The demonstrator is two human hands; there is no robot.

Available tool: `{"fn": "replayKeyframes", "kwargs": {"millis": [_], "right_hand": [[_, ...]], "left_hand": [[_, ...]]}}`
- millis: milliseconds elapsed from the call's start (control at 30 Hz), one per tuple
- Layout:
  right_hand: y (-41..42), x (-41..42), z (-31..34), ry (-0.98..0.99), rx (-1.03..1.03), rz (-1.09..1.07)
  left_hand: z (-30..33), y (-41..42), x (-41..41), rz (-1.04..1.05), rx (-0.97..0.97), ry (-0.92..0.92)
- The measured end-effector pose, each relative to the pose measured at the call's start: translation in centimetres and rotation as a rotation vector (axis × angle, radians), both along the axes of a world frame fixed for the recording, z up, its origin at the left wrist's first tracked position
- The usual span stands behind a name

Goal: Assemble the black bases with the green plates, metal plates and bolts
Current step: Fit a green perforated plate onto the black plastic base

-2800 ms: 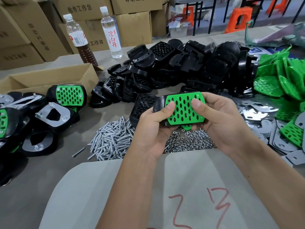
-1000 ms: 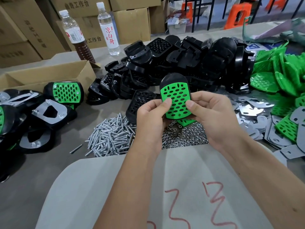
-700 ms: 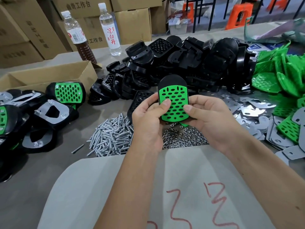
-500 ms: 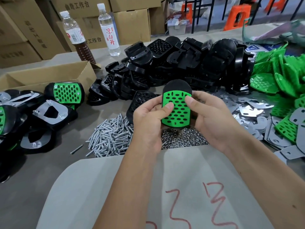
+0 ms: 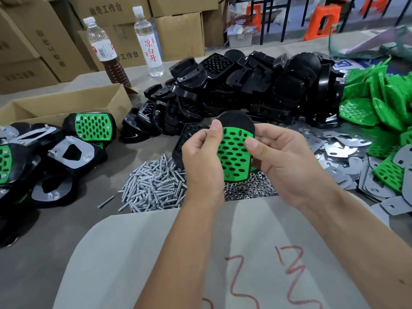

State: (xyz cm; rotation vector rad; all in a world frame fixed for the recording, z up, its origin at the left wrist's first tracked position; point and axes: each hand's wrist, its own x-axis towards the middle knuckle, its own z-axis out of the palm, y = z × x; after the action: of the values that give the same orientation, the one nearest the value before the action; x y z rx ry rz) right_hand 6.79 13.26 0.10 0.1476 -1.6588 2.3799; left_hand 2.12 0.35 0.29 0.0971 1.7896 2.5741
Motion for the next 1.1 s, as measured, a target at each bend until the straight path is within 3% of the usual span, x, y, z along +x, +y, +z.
{"fn": "replayKeyframes", "kwargs": {"millis": [133, 267, 367, 600, 800, 833, 900, 967, 1033, 1100], "right_hand": [[-0.1, 0.2, 0.1, -0.02, 0.032, -0.019], [-0.6, 0.1, 0.3, -0.062, 0.241, 0.003], [-0.1, 0.3, 0.8, -0.026, 0.302, 0.015], [0.5, 0.6, 0.9, 0.048, 0.227, -0.007], [-1.7, 0.4, 0.4, 0.013, 0.254, -0.099], [-2.0, 0.4, 0.2, 0.0, 0.347, -0.175], [-2.5, 0.2, 0.0, 0.077, 0.721, -0.251], [-4.0, 0.1, 0.3, 0.192, 1.095, -0.08], [-6.0, -0.4, 0.7, 0.175, 1.377, 0.121], [-7.7, -1.1, 1.3, 0.13, 1.589, 0.162]], "left_hand": [[0.1, -0.1, -0.2, -0.029, 0.0, -0.035], [-0.4, 0.4, -0.3, 0.242, -0.318, -0.018], [-0.1, 0.5, -0.2, 0.321, -0.473, 0.075], [0.8, 0.3, 0.0, -0.006, -0.275, 0.027], [1.8, -1.6, -0.8, 0.14, -0.318, 0.12], [2.1, -2.3, -1.3, 0.193, -0.289, 0.099], [2.4, -4.2, -2.4, 0.293, -0.232, 0.07], [2.4, -6.2, -3.4, 0.381, -0.182, 0.044], [2.2, -7.8, -4.2, 0.439, -0.158, 0.024], [1.8, -8.7, -4.6, 0.448, -0.16, -0.007]]}}
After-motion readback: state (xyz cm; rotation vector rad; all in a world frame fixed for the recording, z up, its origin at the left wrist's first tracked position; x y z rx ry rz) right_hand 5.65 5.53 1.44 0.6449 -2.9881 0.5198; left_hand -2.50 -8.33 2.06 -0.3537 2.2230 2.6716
